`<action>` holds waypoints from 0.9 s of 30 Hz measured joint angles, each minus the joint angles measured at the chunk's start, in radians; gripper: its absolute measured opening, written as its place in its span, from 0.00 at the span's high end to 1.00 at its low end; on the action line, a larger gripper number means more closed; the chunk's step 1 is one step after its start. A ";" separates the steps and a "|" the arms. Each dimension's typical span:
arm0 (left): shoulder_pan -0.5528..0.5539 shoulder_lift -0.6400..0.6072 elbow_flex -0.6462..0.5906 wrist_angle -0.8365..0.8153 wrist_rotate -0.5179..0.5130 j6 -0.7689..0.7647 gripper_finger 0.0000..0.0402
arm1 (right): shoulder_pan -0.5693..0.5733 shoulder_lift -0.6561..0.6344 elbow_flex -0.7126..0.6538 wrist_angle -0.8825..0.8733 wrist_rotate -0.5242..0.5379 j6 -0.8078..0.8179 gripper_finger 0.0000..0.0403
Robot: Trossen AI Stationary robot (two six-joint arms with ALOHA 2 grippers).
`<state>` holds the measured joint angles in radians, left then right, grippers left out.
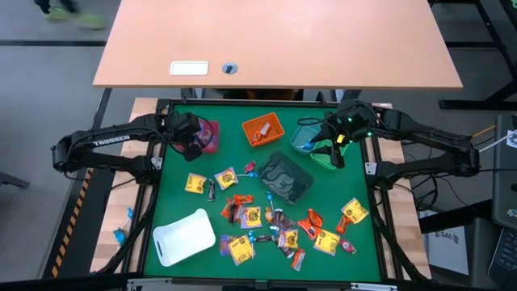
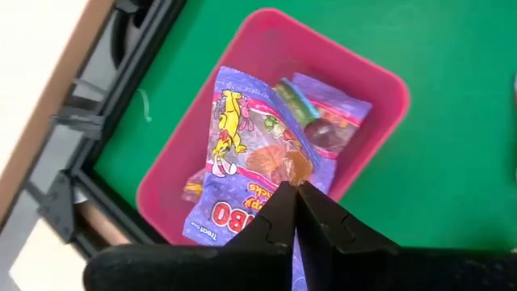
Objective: Sort candy
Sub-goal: Put the purple gummy pack into the red bin, then put the blue lollipop into the blue bin
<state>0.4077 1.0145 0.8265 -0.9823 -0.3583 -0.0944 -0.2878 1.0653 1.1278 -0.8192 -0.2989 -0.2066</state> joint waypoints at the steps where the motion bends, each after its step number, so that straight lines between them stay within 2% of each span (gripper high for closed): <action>1: 0.005 0.000 0.000 0.001 -0.004 0.000 1.00 | 0.000 0.000 0.000 0.000 0.000 0.000 0.57; 8: 0.020 0.000 0.000 0.003 -0.005 -0.006 0.99 | 0.000 0.000 0.000 0.000 0.000 0.000 0.57; 20: 0.020 0.000 0.000 0.050 -0.009 -0.008 0.76 | 0.000 0.000 0.000 0.000 0.000 0.000 0.57; 23: 0.020 0.000 0.000 0.133 0.064 -0.009 0.75 | 0.000 0.000 0.000 0.001 0.000 0.000 0.57; 27: 0.006 0.005 0.000 0.308 0.240 -0.033 0.75 | 0.000 0.000 0.000 0.001 0.000 0.000 0.57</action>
<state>0.4140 1.0196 0.8261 -0.6746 -0.1182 -0.1277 -0.2878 1.0653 1.1278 -0.8184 -0.2989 -0.2066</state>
